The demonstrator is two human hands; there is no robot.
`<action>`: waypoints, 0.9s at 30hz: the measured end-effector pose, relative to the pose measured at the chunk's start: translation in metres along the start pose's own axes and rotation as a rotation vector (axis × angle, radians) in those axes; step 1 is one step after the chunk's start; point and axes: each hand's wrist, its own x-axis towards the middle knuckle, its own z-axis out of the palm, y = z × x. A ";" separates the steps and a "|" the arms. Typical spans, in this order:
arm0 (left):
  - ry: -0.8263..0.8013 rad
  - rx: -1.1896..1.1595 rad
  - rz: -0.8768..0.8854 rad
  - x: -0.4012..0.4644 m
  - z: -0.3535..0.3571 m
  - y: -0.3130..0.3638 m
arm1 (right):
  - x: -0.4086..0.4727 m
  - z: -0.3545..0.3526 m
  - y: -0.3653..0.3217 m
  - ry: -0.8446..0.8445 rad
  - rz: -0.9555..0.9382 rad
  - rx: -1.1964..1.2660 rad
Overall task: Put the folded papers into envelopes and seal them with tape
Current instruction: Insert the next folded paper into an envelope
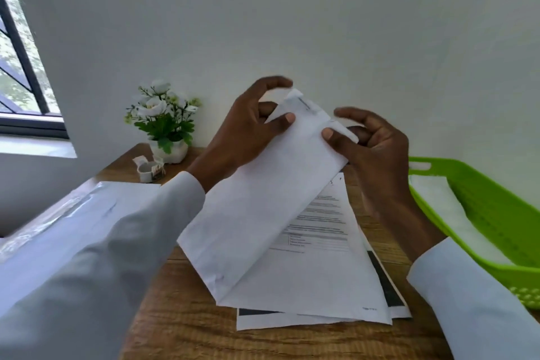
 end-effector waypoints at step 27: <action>0.165 -0.084 0.000 -0.008 -0.022 0.031 | 0.029 0.013 -0.035 -0.205 -0.010 -0.008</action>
